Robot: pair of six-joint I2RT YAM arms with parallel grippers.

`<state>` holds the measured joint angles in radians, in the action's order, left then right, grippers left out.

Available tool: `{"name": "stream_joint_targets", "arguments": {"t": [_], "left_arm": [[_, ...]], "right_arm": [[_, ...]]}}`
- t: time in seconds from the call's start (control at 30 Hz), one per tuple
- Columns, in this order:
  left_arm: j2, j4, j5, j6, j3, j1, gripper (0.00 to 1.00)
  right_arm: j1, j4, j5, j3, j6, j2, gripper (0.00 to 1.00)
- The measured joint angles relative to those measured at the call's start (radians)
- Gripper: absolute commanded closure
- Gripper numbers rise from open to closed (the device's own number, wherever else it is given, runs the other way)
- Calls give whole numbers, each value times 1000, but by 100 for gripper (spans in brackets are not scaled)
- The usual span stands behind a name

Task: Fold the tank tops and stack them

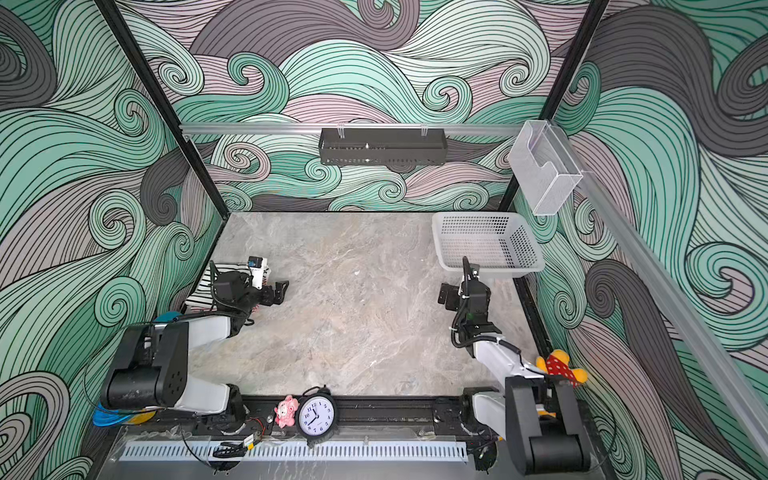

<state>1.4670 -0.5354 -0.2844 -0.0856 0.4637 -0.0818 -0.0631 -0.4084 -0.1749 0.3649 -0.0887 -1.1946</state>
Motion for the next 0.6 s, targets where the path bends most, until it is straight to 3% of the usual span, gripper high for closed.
{"name": "stream_joint_targets", "arguments": {"t": [0.27, 0.47, 0.6], "left_arm": [[46, -94, 122, 44, -6, 0, 1], [48, -115, 150, 56, -10, 0, 1], [48, -116, 155, 58, -10, 0, 1]], "right_arm": [[2, -187, 2, 18, 56, -178, 1], [23, -349, 31, 32, 76, -328, 0], [29, -372, 52, 32, 82, -350, 0]]}}
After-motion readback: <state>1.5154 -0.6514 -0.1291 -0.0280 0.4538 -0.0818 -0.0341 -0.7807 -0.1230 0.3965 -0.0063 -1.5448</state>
